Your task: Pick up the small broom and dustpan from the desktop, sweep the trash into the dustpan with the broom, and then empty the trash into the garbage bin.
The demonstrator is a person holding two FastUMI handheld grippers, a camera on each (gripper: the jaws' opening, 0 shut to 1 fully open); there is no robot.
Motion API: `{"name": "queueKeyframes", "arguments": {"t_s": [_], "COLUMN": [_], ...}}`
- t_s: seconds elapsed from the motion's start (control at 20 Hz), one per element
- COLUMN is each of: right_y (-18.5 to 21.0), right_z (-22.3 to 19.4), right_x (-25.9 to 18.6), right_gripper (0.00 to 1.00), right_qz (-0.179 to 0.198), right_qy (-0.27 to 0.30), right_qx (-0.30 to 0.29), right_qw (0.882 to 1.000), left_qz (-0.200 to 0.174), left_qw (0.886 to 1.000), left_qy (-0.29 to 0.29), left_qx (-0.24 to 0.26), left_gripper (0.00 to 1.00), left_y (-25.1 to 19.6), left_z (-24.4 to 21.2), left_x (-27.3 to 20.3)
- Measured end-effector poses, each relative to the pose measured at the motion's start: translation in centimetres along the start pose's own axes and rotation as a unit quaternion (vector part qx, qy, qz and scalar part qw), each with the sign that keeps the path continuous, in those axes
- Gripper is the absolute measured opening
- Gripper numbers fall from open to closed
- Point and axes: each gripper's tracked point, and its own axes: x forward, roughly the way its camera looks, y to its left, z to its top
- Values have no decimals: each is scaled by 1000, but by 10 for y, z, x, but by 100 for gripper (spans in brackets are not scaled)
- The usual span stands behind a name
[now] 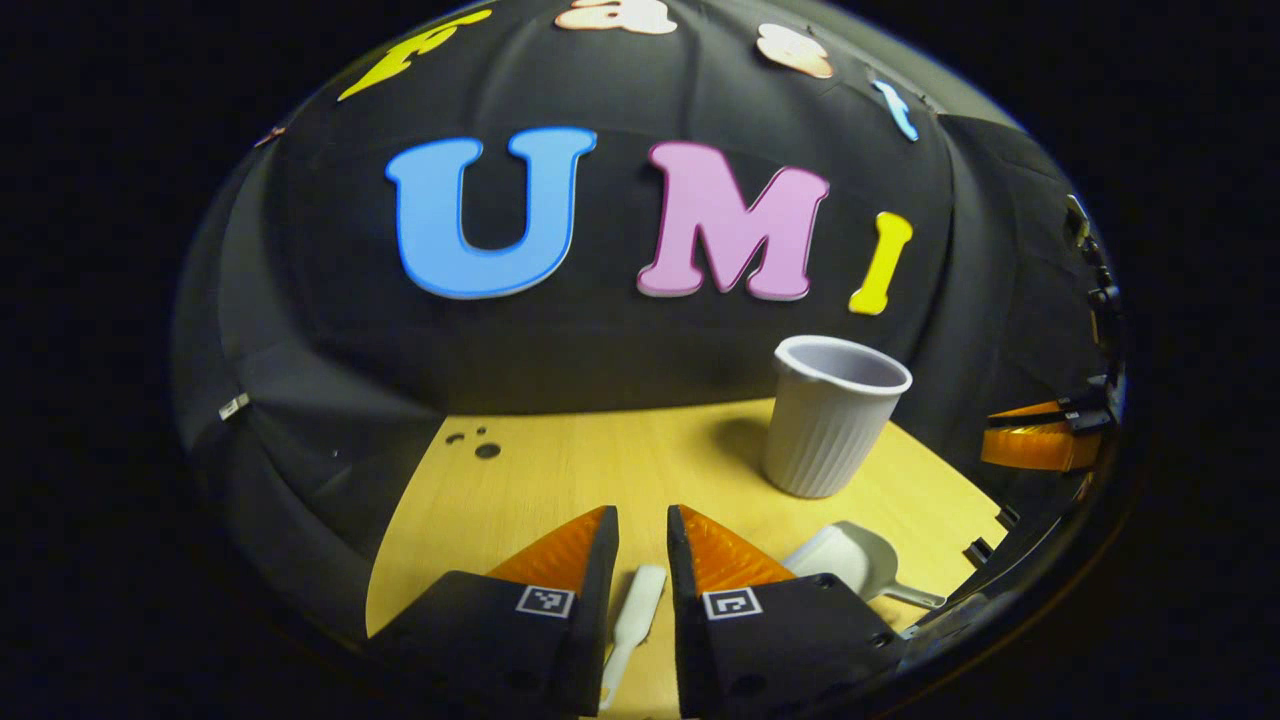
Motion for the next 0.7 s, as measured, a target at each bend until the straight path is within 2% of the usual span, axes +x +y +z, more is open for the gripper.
{"name": "queueKeyframes", "arguments": {"t_s": [0.2,0.4,0.7], "right_y": [0,4,-11], "right_z": [26,37,39], "right_x": [-4,-12,-5], "right_gripper": [36,36,36], "right_qz": [-20,-27,-31], "right_qy": [-51,-66,-66], "right_qx": [-9,9,10], "right_qw": [998,997,997], "left_qz": [-22,-49,-38], "left_qw": [998,997,998], "left_qy": [-53,-54,-47], "left_qx": [-7,-13,-4], "left_gripper": [32,33,33], "left_y": [-22,-36,-35], "left_z": [35,41,40], "left_x": [-13,-9,-8]}}
